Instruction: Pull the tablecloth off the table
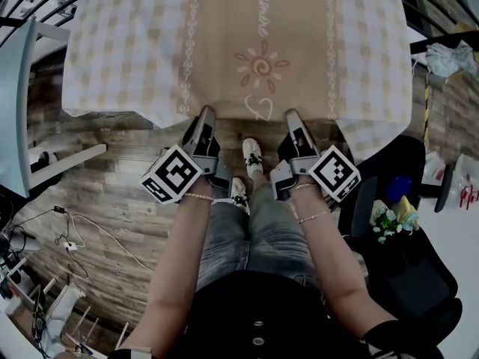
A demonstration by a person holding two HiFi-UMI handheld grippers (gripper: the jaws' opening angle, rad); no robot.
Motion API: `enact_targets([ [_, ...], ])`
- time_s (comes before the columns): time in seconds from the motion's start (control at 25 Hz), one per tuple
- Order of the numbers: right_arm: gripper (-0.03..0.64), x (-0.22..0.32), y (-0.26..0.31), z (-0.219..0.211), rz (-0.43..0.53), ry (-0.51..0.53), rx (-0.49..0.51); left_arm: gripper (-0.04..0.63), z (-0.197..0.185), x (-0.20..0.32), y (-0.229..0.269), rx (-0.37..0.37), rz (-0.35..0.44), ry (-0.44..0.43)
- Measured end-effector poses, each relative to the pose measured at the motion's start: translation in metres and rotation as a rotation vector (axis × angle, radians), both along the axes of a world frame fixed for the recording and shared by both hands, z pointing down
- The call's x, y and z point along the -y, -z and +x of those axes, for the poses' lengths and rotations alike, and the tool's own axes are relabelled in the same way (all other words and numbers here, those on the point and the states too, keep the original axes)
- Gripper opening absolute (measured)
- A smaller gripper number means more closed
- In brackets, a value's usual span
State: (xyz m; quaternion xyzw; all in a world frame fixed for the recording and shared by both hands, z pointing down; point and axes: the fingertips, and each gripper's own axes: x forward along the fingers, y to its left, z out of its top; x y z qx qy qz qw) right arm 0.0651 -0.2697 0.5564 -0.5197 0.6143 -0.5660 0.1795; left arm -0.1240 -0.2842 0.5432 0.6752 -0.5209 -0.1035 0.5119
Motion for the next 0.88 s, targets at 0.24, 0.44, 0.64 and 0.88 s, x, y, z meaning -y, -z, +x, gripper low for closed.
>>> enact_targets([
  [0.24, 0.026, -0.004, 0.004, 0.004, 0.034, 0.052, -0.043, 0.017, 0.005, -0.009, 0.005, 0.018, 0.041, -0.004],
  [0.44, 0.027, 0.019, 0.012, 0.008, 0.064, 0.088, -0.069, 0.017, 0.009, 0.010, 0.014, 0.052, 0.069, -0.002],
  [0.64, 0.028, -0.015, 0.015, 0.004, 0.081, 0.106, -0.103, 0.017, 0.006, -0.025, 0.018, 0.063, 0.088, -0.027],
  [0.88, 0.028, -0.036, 0.013, 0.004, 0.082, 0.113, -0.108, 0.017, 0.007, -0.047, 0.022, 0.052, 0.099, -0.037],
])
